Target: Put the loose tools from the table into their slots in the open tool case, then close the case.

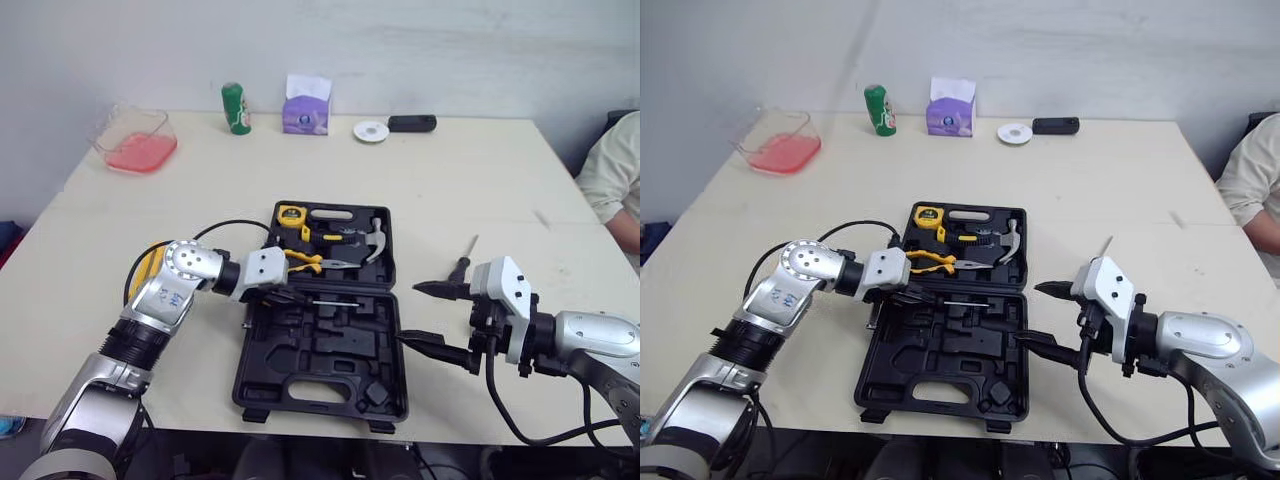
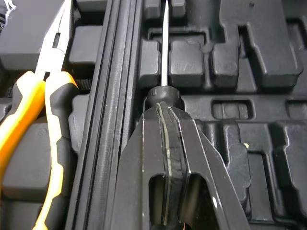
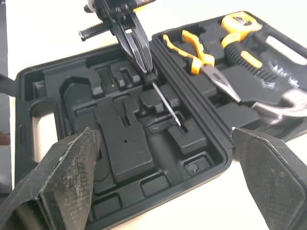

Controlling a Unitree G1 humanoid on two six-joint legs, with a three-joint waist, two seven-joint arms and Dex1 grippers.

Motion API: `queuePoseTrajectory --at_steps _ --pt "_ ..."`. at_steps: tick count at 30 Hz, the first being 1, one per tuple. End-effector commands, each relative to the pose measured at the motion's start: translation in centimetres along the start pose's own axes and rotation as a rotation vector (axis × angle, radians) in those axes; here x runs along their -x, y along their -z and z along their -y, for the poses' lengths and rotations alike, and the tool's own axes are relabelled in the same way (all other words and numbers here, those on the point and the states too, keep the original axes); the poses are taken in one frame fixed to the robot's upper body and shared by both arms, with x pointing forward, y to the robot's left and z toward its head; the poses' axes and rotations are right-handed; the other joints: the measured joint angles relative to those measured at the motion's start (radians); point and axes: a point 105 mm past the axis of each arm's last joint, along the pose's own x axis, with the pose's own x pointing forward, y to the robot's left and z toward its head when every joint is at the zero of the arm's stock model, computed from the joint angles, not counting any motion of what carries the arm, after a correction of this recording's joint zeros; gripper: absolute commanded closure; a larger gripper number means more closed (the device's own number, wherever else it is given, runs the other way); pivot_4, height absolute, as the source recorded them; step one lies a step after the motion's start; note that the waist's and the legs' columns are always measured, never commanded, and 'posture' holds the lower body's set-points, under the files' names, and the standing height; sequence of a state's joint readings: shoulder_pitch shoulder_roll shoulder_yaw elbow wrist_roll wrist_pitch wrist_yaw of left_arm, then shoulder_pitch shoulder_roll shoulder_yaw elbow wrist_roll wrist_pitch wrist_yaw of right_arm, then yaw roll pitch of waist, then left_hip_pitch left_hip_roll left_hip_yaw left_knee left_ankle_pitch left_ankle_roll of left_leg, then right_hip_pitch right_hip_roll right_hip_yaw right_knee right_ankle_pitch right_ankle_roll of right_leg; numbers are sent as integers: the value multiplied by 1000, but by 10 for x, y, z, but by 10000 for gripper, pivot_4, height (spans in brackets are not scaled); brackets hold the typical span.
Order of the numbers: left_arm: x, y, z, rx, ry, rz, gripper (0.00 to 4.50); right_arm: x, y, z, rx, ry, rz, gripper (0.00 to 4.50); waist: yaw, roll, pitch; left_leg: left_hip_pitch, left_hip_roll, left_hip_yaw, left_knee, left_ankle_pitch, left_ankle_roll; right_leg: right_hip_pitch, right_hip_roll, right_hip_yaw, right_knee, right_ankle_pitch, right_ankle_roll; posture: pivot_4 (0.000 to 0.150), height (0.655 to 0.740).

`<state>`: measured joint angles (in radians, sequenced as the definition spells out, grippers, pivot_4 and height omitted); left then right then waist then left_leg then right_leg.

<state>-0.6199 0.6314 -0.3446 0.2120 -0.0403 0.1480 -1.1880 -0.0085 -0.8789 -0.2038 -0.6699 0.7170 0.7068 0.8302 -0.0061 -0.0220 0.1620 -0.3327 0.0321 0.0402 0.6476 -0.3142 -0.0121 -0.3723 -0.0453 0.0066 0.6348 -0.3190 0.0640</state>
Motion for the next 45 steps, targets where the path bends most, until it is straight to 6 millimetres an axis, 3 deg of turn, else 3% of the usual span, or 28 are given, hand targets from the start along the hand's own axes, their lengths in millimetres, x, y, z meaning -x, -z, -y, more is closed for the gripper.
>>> queuePoseTrajectory --at_steps 1,7,10,12,14,18,21,23,25,28,30,33,35,42,45 --pt "-14 51 26 146 71 -186 44697 3 -7 -3 31 3 8 0 0 4 -9 1 0 0 0 0 -1 1 0 0 0 -1 0 1500 7244" --pt "-16 50 19 156 15 -170 44697 5 -6 -1 31 8 4 0 2 8 -15 0 1 0 0 -1 -1 -1 -1 0 3 -1 0 1500 7244" --pt "-3 22 9 164 -24 3 44697 9 -7 4 38 35 5 0 3 8 -15 0 0 -1 0 -1 -1 -1 -2 1 3 -1 1 1500 7244" --pt "26 -7 8 245 -42 205 38472 18 -6 13 39 92 9 0 1 6 -12 -2 1 -1 0 -1 -1 -3 -3 0 3 -1 1 1500 7244" --pt "55 -23 15 295 -57 322 31239 30 -4 23 39 160 7 0 -12 -1 -6 -5 1 -1 0 -1 -1 -11 -2 0 5 -1 0 1500 7244" --pt "94 -26 18 396 -218 390 12744 61 8 36 -7 261 -44 0 -16 -1 -2 -23 2 -3 4 1 -5 -29 -3 -2 9 -2 -1 1500 7244" --pt "164 43 22 536 -686 246 300 124 36 58 -69 447 -168 0 -17 0 -1 -23 1 -3 0 0 -4 -29 -4 -2 6 -3 1 1500 7244" --pt "201 77 44 634 -820 201 300 157 48 69 -104 546 -208 0 -26 -2 2 -19 1 -2 -2 -1 -2 -26 -4 -1 3 -4 1 1500 7244" --pt "222 92 62 702 -871 205 300 175 57 75 -119 601 -233 0 -26 -5 5 -19 1 -1 -2 -3 -2 -26 -4 -1 3 -4 0 1500 7244" --pt "268 125 105 829 -1039 127 300 209 79 81 -139 705 -339 0 -22 -6 7 -19 1 -1 -1 -3 -3 -25 -7 -2 1 -4 -3 1500 7244" --pt "279 134 115 856 -1088 102 300 214 81 82 -149 712 -339 0 -19 -6 7 -20 0 -1 -1 -3 -3 -26 -10 -2 0 -13 -18 1500 7244" --pt "295 150 125 900 -1187 52 300 219 86 87 -160 740 -332 0 -11 -1 10 -21 -1 1 -2 -2 -2 -25 -16 -5 -1 -12 -17 1500 7244" --pt "293 153 124 890 -1192 30 300 219 89 90 -159 751 -330 0 -4 1 11 -21 -1 4 -2 -4 -5 -25 -18 -6 -1 -12 -16 1500 7244" --pt "269 130 97 823 -1117 78 300 206 75 99 -136 738 -247 0 1 3 12 -22 -1 5 -9 -2 -3 -26 -18 -7 -6 -11 -15 1500 7244" --pt "258 112 83 784 -1063 127 300 186 63 95 -135 698 -175 0 -1 3 12 -21 0 5 -16 -1 -2 -27 -18 -8 -8 -3 0 1500 7244"
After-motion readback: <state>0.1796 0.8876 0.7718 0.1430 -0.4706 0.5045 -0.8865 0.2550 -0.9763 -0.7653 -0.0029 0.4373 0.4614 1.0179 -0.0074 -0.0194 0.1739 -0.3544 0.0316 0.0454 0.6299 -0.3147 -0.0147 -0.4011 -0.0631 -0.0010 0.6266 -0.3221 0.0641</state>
